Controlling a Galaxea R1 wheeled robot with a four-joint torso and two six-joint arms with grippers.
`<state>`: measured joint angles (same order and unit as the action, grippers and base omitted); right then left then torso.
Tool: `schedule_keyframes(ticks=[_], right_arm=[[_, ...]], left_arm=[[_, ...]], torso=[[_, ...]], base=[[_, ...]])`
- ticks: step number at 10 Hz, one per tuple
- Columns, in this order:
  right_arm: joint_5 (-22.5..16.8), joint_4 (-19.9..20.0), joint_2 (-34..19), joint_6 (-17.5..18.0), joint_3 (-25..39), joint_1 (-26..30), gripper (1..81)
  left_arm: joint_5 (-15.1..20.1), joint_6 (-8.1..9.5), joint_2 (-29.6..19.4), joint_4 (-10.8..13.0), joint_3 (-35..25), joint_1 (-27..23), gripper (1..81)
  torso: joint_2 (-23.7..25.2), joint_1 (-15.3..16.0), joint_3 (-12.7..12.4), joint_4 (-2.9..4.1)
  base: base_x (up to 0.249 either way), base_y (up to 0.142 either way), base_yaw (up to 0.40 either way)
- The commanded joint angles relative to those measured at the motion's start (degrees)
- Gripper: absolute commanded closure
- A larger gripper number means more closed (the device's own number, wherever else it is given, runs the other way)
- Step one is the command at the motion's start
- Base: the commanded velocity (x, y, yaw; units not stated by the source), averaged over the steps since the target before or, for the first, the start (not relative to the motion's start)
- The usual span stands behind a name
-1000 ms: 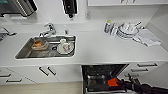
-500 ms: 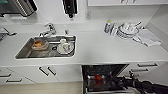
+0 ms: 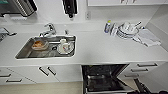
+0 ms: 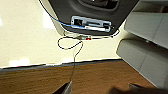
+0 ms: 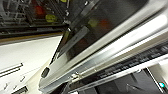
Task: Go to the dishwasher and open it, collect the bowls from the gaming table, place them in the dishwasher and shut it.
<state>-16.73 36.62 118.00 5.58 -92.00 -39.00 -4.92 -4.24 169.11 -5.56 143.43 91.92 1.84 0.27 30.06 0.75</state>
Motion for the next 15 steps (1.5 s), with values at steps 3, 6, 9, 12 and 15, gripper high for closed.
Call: schedule_keyframes(ticks=[3,6,9,12,15], right_arm=[[-6.65,-4.45,-6.19,-0.13,-2.64,-14.12,1.0],[-4.02,-4.36,-1.69,-0.22,-4.49,-23.00,1.0],[2.03,-4.36,3.90,-0.40,-9.37,-30.04,1.0],[2.49,-4.02,7.97,0.38,-12.75,-32.33,1.0],[3.10,8.64,10.17,0.83,-13.63,-31.20,1.0]], left_arm=[[5.19,0.90,2.91,-4.11,5.37,0.16,1.0],[5.19,0.90,2.55,-4.46,5.37,-0.55,1.0],[5.19,0.90,2.12,-4.55,5.45,-1.17,1.0],[5.19,0.90,2.12,-4.55,5.45,-1.43,1.0],[5.54,0.99,1.94,-4.64,5.54,-1.34,1.0]], torso=[[5.79,3.74,0.00,0.00],[9.86,6.21,0.00,0.00],[16.09,10.05,-0.05,0.00],[22.12,13.79,-0.07,0.00],[28.64,17.83,-0.11,0.00]], base=[[0.000,0.000,0.000],[0.000,0.000,0.000],[0.000,0.000,0.000],[0.000,0.000,0.000],[0.000,0.000,0.000]])
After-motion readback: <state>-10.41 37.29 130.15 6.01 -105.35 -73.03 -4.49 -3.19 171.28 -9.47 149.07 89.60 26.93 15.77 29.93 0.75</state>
